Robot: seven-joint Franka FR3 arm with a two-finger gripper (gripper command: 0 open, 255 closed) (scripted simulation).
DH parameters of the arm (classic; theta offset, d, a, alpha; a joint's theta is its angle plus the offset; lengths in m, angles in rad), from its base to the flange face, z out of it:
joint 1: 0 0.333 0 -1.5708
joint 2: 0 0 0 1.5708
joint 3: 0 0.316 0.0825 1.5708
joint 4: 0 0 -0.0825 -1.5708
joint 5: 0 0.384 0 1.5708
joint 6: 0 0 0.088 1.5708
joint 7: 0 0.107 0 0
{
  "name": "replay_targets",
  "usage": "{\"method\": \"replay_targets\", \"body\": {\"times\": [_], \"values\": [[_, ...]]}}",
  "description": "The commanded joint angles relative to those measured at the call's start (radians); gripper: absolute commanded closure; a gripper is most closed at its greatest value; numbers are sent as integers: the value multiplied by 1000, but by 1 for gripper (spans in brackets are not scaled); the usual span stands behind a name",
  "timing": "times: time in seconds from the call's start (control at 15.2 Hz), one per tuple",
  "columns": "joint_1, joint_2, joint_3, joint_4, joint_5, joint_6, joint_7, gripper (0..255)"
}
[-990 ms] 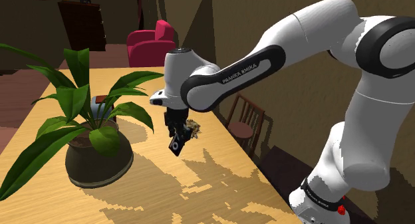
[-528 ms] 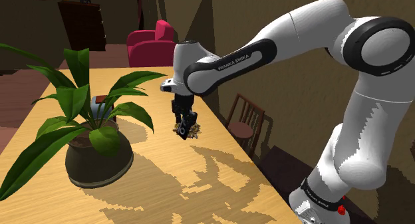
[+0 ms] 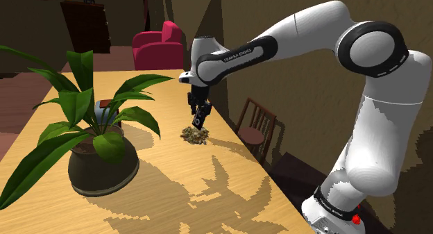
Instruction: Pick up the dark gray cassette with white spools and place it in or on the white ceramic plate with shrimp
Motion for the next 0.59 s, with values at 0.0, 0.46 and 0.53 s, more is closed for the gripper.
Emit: {"method": "replay_targets", "body": {"times": [0.0, 0.46, 0.53], "values": [[-9, 22, -6, 5, -2, 17, -15, 255], [-7, 68, -9, -31, -11, 98, -9, 255], [-6, 75, -10, -35, -12, 109, -8, 255]]}}
